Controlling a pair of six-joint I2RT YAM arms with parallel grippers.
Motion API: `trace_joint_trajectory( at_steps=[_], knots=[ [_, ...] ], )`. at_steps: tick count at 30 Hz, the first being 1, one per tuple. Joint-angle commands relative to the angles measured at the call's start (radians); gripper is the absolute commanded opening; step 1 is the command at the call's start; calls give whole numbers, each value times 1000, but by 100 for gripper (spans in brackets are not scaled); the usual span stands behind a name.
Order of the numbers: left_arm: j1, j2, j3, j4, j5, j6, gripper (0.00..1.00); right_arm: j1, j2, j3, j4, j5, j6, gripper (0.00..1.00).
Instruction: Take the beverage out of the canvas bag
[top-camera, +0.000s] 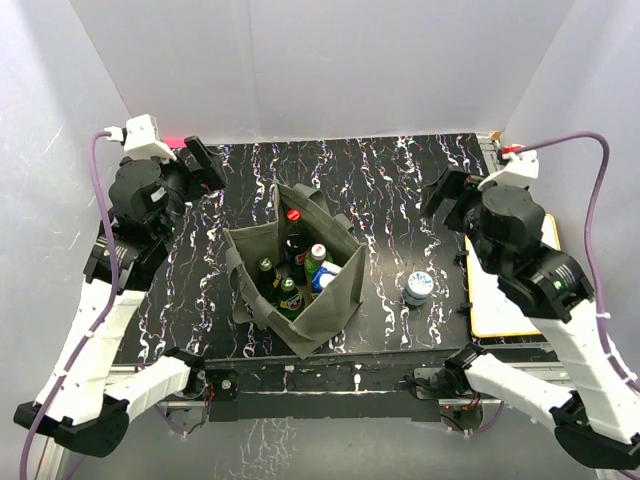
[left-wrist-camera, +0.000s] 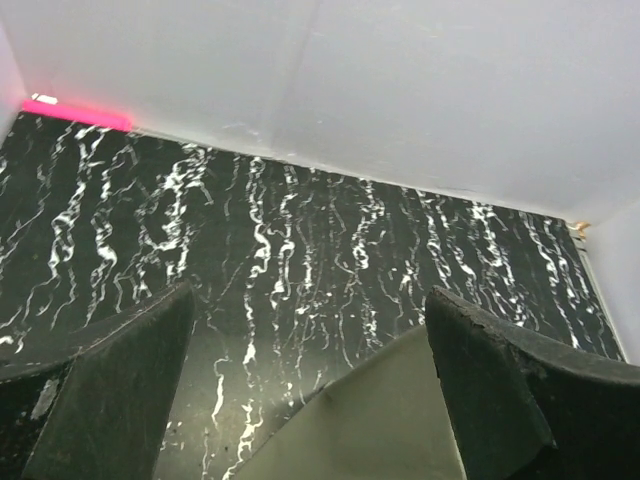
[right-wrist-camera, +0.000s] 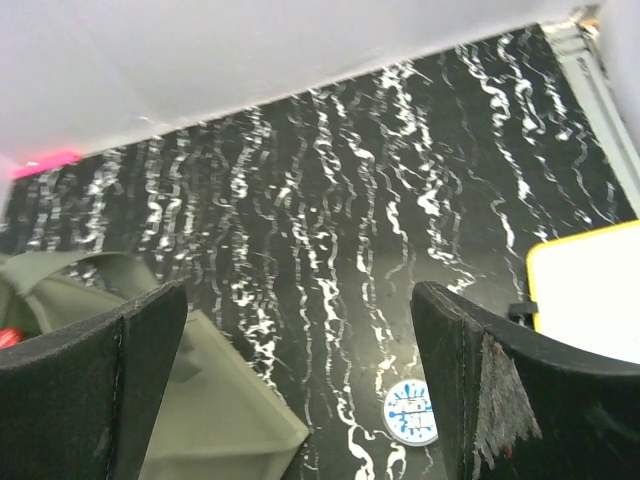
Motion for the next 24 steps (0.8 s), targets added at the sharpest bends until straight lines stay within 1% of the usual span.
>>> trace_joint_trajectory(
  at_steps=[1, 4, 8, 13, 19, 24],
  knots=[
    [87, 5, 50, -47, 20, -55, 96, -96, 72, 55, -42, -35, 12, 99],
    [144, 25, 74, -99, 45, -83, 96, -162, 115, 61, -61, -62, 15, 99],
    [212, 53, 118, -153, 130, -116, 97, -240, 163, 54, -62, -166, -33, 99],
    [270, 74, 155, -208, 237, -175, 97, -302, 185, 59, -41, -417, -127, 98],
    [305, 83, 154, -240, 376, -245, 97, -340, 234, 112, 7, -722, -167, 98],
    [317, 90, 137, -264, 479, -306, 97, -354, 296, 174, 47, -904, -179, 98]
  ],
)
